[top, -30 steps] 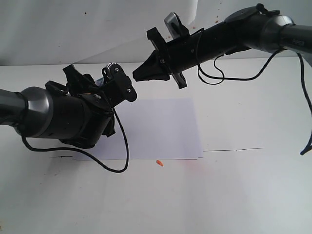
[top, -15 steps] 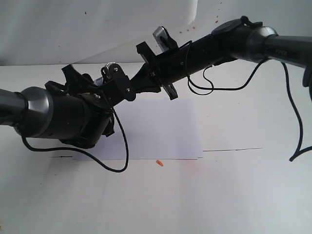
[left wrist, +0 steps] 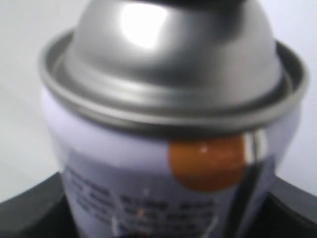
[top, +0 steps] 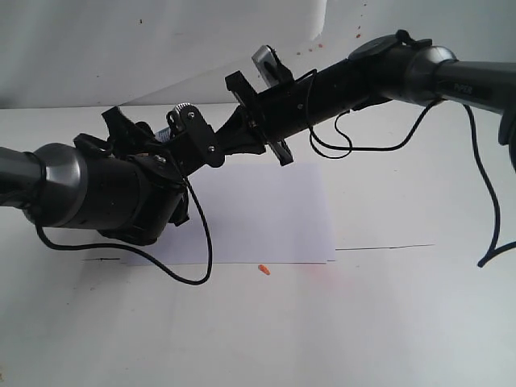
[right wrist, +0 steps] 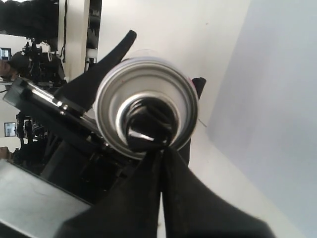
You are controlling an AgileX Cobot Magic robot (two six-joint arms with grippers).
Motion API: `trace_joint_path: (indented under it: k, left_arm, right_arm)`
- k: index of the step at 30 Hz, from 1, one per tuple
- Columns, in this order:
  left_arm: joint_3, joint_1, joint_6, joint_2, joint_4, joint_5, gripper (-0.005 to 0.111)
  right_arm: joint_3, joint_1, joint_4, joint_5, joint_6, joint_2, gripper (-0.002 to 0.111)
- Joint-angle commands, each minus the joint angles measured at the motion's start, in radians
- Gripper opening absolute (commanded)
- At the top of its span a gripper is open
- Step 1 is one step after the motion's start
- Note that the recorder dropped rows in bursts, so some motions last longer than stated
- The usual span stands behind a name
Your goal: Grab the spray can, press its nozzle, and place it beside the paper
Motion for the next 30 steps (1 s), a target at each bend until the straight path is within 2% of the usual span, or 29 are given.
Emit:
trace_joint_path:
  k: [1, 7, 21, 30]
  left_arm:
    - [-0.011, -0.005, -0.003, -0.009, 0.03, -0.015, 0.0]
    - [-0.011, -0.005, -0.003, -0.009, 0.019, -0.015, 0.0]
    - [-0.011, -0.005, -0.003, -0.009, 0.021, 0.003, 0.0]
    - [-0.011, -0.005, -0.003, -0.009, 0.019, 0.001, 0.0]
  right_arm:
    - [0.001, -0.037, 0.017, 0.003, -0.011, -0.006, 0.0]
    - [0.001, -0.103, 0.065, 0.003, -0.008, -0.017, 0.0]
    - [0.001, -0.005, 0.061, -0.004, -0.024, -0.015, 0.0]
    - [0.001, -0.005, 0.057, -0.004, -0.024, -0.015, 0.0]
